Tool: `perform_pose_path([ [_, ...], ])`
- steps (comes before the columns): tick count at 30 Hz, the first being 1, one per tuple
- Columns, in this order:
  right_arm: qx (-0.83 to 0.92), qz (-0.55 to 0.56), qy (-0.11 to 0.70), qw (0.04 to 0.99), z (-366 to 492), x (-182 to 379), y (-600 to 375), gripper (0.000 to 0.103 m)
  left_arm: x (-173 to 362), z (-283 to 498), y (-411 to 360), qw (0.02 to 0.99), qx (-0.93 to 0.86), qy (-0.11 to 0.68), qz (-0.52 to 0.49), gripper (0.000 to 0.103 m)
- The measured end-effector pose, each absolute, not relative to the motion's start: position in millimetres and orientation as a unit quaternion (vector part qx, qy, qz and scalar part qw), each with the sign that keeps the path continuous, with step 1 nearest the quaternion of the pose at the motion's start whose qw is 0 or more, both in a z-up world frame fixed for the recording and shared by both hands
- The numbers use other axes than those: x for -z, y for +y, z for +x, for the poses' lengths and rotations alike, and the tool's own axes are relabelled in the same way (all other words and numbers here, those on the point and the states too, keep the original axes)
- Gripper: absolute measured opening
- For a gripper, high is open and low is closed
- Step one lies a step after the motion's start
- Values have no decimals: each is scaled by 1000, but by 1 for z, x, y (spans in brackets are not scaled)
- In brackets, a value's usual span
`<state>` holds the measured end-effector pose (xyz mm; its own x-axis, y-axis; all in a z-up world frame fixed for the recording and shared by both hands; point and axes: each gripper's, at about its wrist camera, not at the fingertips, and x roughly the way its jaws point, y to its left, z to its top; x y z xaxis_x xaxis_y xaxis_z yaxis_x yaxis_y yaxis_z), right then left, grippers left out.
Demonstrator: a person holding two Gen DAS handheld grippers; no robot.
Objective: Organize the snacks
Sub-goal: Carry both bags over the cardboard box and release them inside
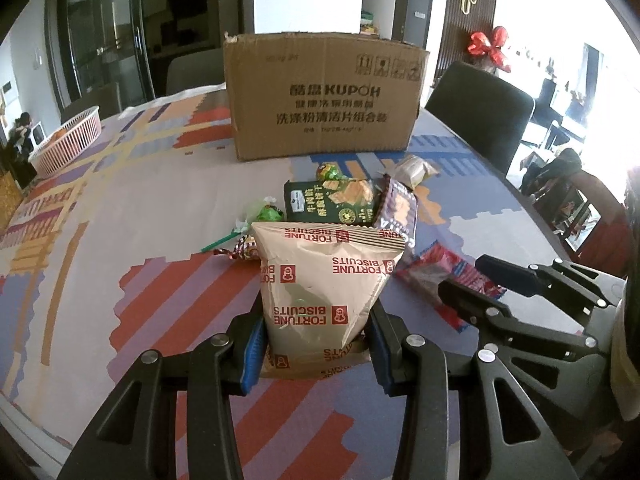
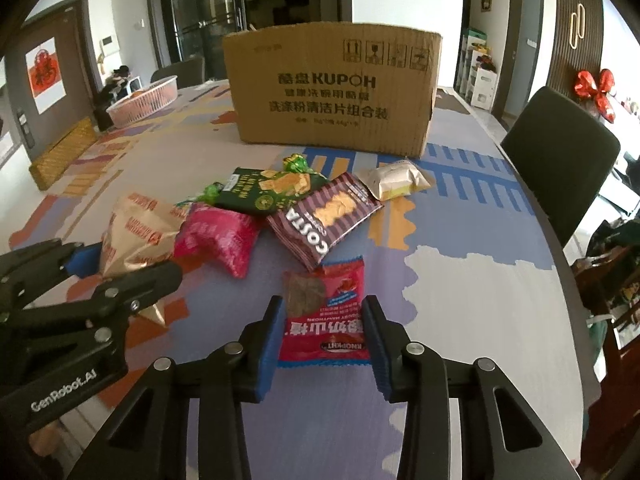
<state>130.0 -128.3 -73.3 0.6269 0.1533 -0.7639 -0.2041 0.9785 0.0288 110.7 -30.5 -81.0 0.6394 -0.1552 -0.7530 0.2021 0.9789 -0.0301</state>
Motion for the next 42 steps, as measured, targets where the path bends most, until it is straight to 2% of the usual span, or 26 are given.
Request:
perform_pose_path([
  [10,-109,-6,443,890,126,83,-136,38,77,99,-32,907,94,410,32,44],
  [13,-110,-2,444,889,128,83,-136,42,79,101,-31,905,94,413,30,44],
  [16,-115,-11,448,886,131,85,-131,53,81,103,-29,903,94,419,27,44],
  [24,-110,-40,457,882,142,93,-121,52,85,107,-26,899,90,427,22,44],
  [26,-108,-43,459,881,143,94,-121,44,85,109,-25,899,89,429,22,44],
  [30,-110,-45,460,880,142,91,-121,42,82,112,-23,899,87,430,20,44],
  [42,-103,-22,410,906,138,39,-135,42,52,121,-22,912,92,399,20,44],
])
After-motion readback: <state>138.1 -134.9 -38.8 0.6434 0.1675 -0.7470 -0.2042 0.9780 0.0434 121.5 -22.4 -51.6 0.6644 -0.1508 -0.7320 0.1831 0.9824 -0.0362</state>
